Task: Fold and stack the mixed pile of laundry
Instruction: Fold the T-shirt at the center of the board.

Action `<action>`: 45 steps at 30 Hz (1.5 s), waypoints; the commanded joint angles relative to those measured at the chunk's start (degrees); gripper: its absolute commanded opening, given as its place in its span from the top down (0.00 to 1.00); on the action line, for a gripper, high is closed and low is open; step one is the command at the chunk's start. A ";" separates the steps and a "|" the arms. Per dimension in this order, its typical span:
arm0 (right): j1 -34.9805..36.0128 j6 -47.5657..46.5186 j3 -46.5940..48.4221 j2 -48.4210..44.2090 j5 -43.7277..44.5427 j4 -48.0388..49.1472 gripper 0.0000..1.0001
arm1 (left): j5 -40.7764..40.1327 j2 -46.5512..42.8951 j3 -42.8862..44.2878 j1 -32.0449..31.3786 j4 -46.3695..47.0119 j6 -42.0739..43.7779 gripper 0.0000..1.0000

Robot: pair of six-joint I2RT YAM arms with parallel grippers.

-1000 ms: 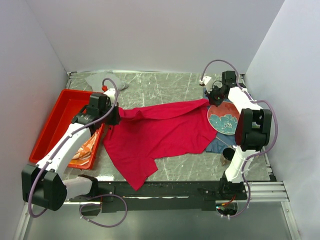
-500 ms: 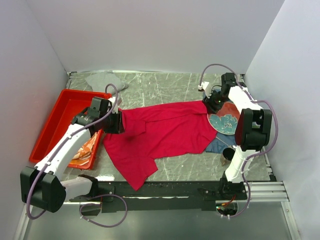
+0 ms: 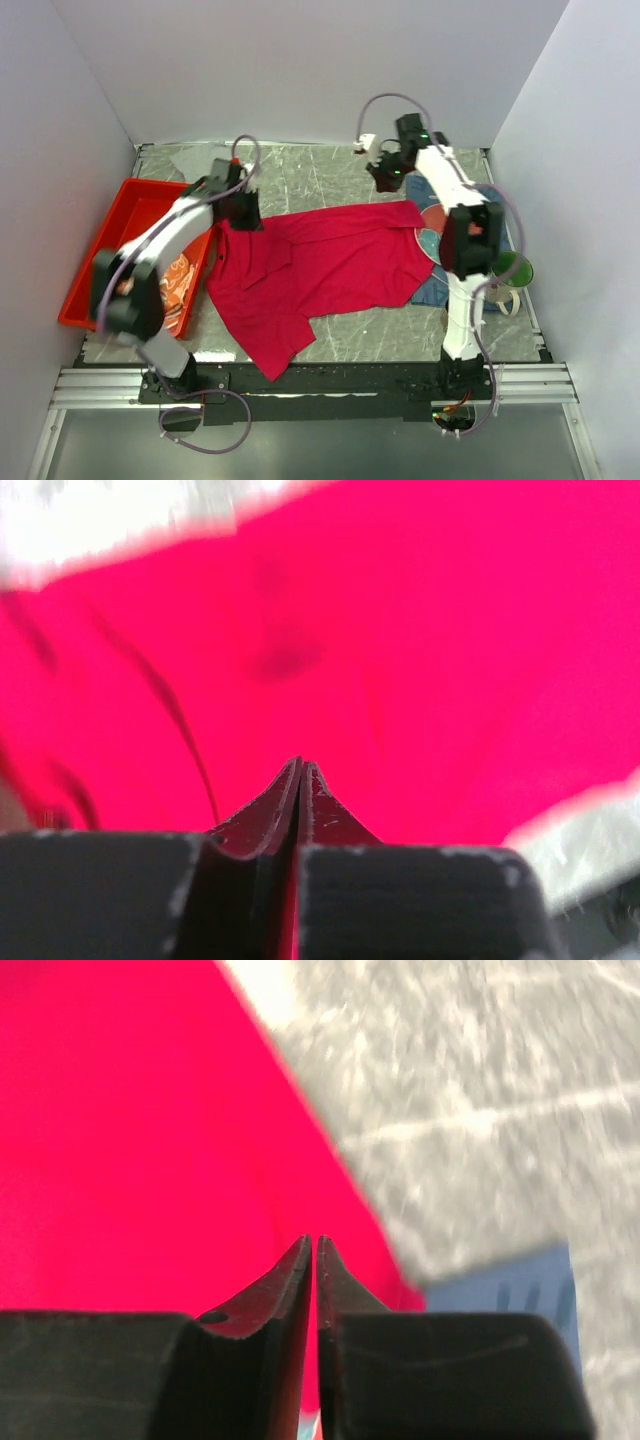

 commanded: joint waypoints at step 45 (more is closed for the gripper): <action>-6.59 -45.36 -31.37 -20.77 -12.83 -21.60 0.27 | 6.69 -0.53 8.71 -3.84 -9.26 18.47 0.35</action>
